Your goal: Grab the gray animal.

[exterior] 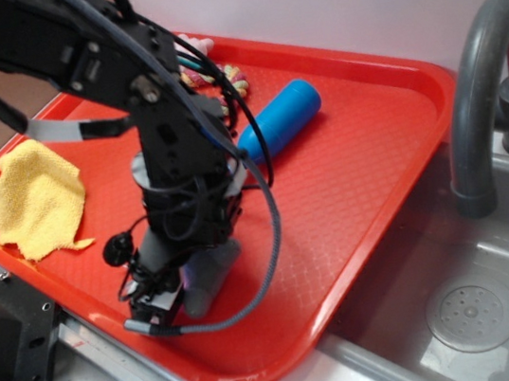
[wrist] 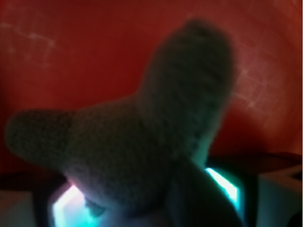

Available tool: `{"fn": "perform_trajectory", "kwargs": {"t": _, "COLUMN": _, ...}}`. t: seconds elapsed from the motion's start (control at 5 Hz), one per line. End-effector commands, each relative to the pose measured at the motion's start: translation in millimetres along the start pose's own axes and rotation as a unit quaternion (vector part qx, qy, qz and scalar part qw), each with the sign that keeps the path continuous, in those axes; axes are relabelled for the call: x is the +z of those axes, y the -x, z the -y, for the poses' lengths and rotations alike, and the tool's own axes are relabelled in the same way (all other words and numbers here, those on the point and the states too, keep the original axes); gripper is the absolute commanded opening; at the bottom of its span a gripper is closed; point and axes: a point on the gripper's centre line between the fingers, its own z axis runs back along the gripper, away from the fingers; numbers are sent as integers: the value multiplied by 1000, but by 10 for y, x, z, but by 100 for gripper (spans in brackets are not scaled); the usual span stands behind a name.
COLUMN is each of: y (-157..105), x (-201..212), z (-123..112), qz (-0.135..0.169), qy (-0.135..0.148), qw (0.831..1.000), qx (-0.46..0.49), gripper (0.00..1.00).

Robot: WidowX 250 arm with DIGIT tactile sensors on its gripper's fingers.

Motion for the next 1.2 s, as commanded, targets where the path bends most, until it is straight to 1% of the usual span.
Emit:
{"fn": "perform_trajectory", "kwargs": {"t": 0.0, "y": 68, "x": 35, "z": 190, "qz": -19, "qy": -9, "qw": 999, "qx": 35, "gripper": 0}}
{"fn": "perform_trajectory", "kwargs": {"t": 0.2, "y": 348, "x": 484, "z": 52, "qz": 57, "qy": 11, "qw": 987, "qx": 149, "gripper": 0}}
{"fn": "perform_trajectory", "kwargs": {"t": 0.4, "y": 606, "x": 938, "z": -25, "qz": 94, "qy": 12, "qw": 958, "qx": 271, "gripper": 0}}
{"fn": "perform_trajectory", "kwargs": {"t": 0.6, "y": 979, "x": 1344, "z": -57, "qz": 160, "qy": 30, "qw": 911, "qx": 380, "gripper": 0}}
{"fn": "perform_trajectory", "kwargs": {"t": 0.8, "y": 1240, "x": 1771, "z": -7, "qz": 200, "qy": 33, "qw": 849, "qx": 488, "gripper": 0}}
{"fn": "perform_trajectory", "kwargs": {"t": 1.0, "y": 1296, "x": 2247, "z": -20, "qz": 220, "qy": 14, "qw": 801, "qx": 556, "gripper": 0}}
